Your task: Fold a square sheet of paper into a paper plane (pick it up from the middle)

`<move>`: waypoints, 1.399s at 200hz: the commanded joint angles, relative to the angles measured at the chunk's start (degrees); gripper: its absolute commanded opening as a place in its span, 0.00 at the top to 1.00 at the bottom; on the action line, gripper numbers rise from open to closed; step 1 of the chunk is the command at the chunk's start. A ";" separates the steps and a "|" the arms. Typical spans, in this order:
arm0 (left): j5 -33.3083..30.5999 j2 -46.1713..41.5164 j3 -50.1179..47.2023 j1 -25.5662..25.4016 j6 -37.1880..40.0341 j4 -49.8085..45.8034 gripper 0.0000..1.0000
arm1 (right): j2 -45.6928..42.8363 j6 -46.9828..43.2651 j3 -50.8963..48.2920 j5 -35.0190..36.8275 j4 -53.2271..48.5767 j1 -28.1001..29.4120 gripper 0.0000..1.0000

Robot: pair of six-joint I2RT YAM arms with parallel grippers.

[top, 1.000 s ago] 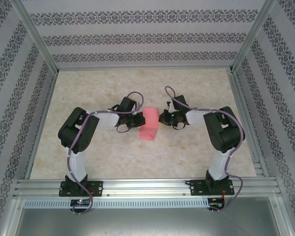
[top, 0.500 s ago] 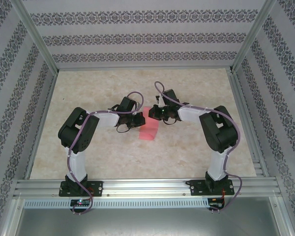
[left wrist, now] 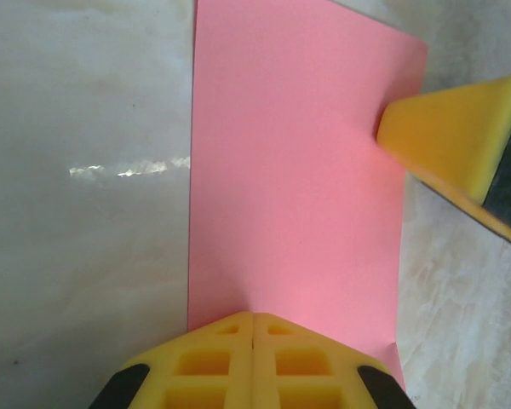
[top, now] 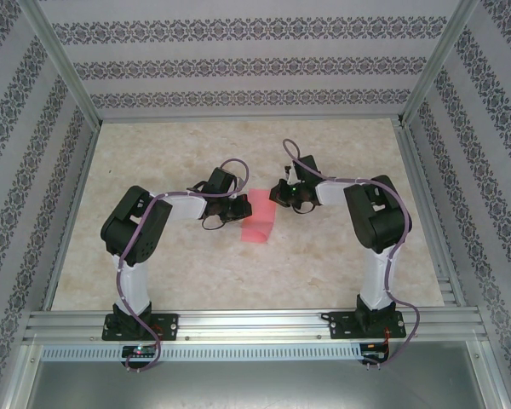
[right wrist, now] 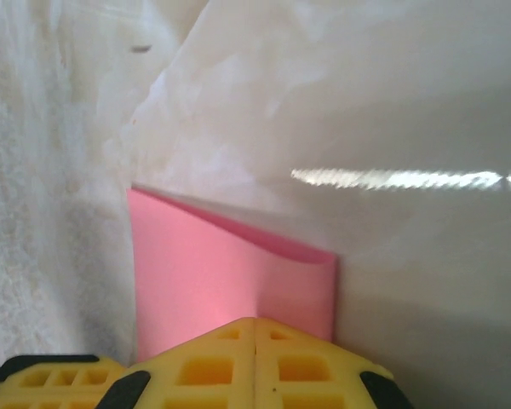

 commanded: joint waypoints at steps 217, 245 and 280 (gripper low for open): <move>-9.45 7.93 -6.65 -0.16 1.90 -15.64 0.99 | 1.98 5.44 0.25 6.26 3.96 -2.84 0.96; -9.48 7.93 -6.99 -0.12 1.91 -15.56 0.99 | -0.65 6.96 -1.84 7.84 6.56 -4.25 0.97; -9.40 7.88 -6.92 -0.14 1.83 -15.45 0.99 | -8.62 6.74 -5.95 6.52 8.25 -3.07 0.97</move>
